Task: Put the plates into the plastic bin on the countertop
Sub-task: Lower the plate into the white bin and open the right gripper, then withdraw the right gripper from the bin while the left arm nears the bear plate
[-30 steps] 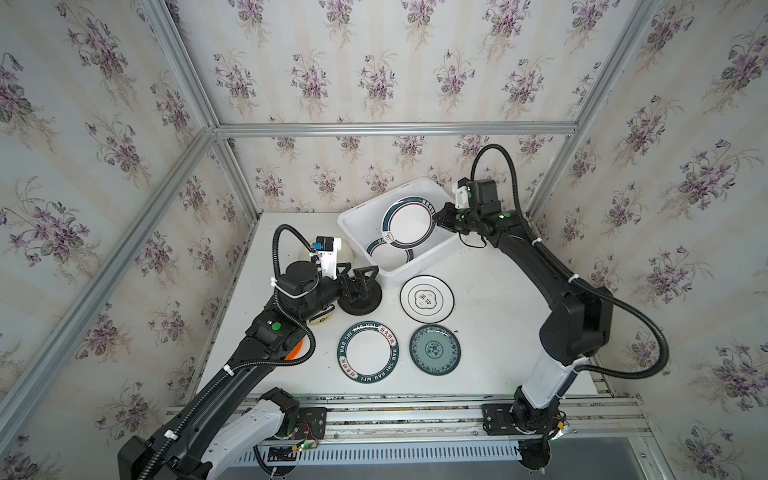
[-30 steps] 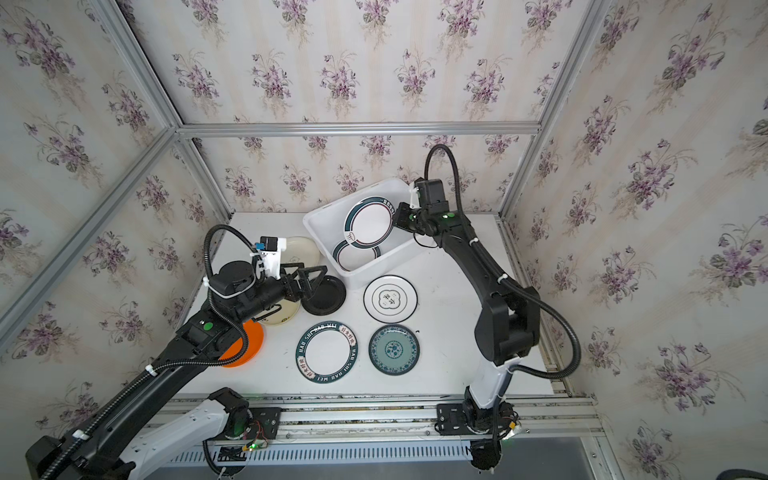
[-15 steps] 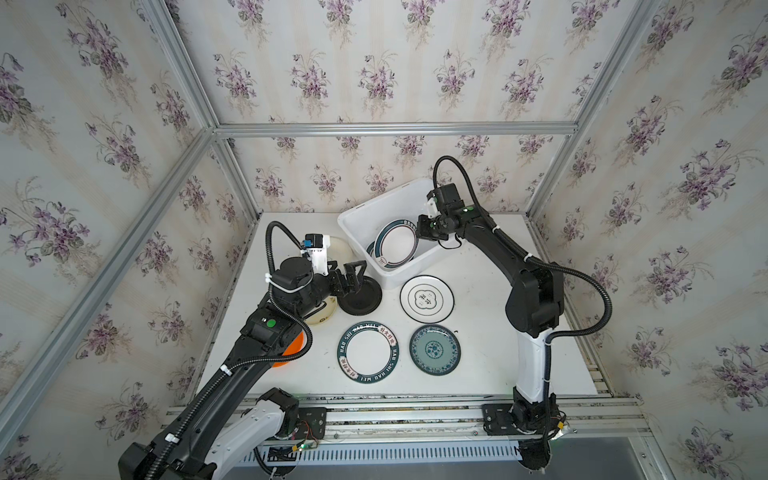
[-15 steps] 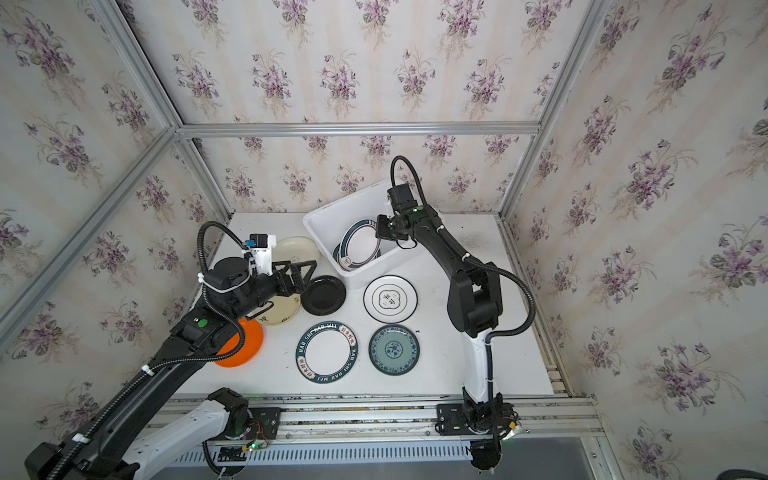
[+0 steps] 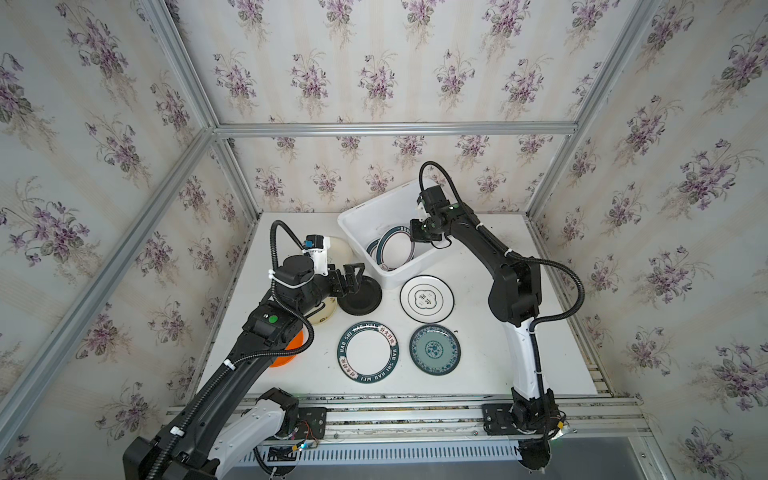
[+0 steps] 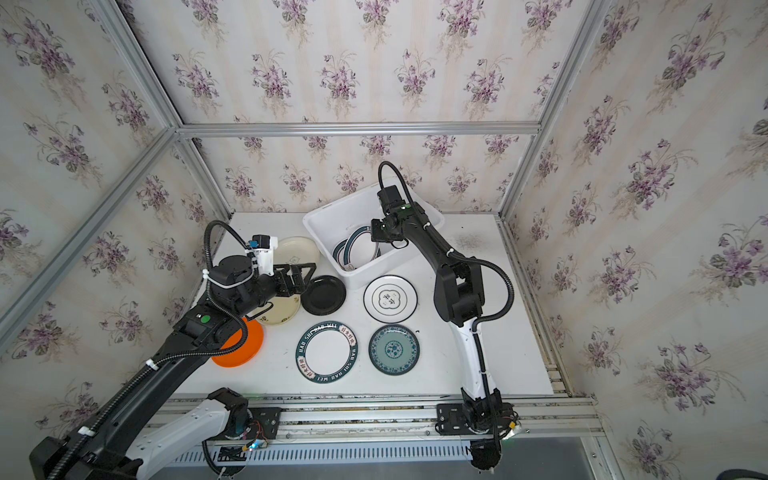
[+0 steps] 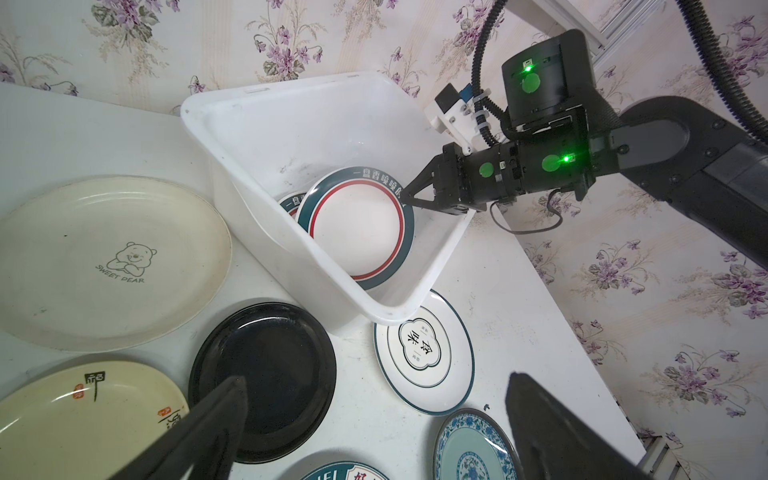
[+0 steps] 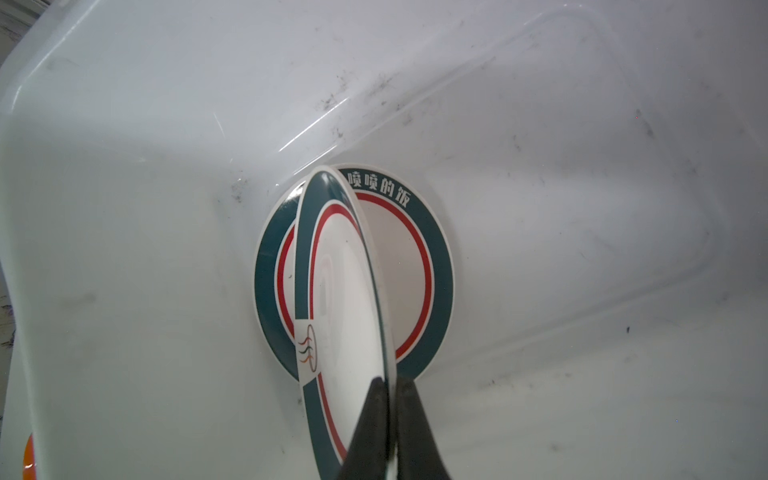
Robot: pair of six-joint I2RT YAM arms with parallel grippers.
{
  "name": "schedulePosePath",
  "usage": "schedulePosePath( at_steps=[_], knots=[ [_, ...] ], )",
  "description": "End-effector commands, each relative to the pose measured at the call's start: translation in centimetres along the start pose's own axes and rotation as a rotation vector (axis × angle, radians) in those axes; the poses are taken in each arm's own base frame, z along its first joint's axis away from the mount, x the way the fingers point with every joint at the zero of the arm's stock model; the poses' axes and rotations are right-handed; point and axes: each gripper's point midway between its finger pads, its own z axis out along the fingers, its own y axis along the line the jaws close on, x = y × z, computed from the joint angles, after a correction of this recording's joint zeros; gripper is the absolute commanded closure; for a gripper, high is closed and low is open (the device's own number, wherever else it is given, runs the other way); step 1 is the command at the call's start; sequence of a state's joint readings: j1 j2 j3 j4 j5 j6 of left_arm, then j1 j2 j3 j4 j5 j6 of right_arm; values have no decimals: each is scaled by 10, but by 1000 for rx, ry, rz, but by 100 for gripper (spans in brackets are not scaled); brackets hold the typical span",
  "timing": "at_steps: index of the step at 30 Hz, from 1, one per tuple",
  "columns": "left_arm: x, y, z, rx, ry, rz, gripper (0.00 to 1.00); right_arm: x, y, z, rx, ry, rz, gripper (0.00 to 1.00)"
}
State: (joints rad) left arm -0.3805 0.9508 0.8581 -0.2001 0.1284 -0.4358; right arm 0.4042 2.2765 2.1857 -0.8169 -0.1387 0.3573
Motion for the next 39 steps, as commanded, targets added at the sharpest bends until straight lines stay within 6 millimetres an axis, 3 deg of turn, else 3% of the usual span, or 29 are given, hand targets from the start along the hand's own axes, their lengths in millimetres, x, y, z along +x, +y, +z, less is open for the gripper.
schedulePosePath(
  at_steps=[1,14,19,27,34,39],
  knots=[
    [-7,-1,0,-1,-18,-3,1,-3,-3,2,29,-8,-19,100],
    [-5,7,1,-36,-23,-6,1,-4,2,20,12,29,-30,100],
    [-6,9,2,-47,-25,-1,1,-8,4,17,5,17,-38,82],
    [-4,16,2,-77,-28,10,1,-17,11,11,-26,-5,-51,64],
    [-6,29,2,-133,-41,14,1,-35,21,-14,-61,-62,-82,55],
    [-8,53,2,-215,-40,-31,1,-55,33,-65,-85,-157,-110,43]
  ],
)
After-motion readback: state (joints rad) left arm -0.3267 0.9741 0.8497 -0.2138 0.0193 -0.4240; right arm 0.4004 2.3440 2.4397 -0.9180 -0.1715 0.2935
